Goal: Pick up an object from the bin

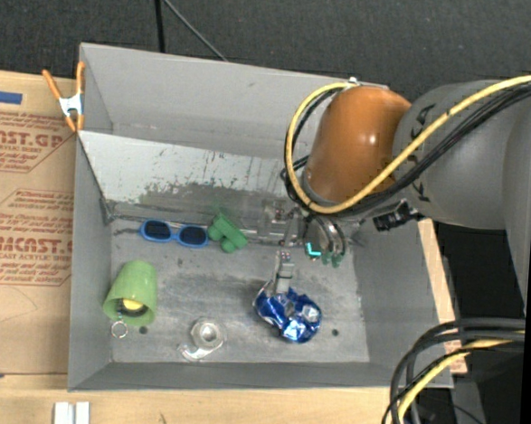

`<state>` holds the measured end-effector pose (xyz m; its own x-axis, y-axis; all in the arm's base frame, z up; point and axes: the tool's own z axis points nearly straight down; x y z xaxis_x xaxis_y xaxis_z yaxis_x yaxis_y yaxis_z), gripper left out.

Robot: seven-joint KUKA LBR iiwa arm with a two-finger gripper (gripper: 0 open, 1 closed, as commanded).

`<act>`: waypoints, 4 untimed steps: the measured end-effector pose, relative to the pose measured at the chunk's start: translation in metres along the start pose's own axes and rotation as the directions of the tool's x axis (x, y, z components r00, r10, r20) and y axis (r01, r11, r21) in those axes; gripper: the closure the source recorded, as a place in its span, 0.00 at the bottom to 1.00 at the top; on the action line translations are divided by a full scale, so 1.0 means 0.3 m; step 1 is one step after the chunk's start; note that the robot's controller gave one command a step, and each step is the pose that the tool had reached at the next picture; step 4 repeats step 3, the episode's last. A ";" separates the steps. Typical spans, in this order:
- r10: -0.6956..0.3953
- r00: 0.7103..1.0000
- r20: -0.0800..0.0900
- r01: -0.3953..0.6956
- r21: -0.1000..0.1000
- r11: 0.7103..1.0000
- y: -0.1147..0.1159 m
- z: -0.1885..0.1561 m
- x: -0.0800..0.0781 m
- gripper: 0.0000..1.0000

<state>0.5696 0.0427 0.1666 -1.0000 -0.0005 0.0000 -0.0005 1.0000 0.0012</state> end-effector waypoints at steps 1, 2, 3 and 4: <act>-0.061 0.998 -0.011 0.061 0.000 0.998 -0.170 0.251 0.160 0.00; -0.064 0.998 0.001 0.064 0.001 0.998 -0.162 0.235 0.146 1.00; -0.037 0.999 0.009 0.037 0.000 0.999 -0.115 -0.158 0.196 1.00; -0.037 0.999 0.009 0.037 0.000 0.999 -0.115 -0.158 0.196 1.00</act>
Offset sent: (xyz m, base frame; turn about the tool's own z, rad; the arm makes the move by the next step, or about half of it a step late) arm -0.0442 -0.0490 -0.0705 -0.0640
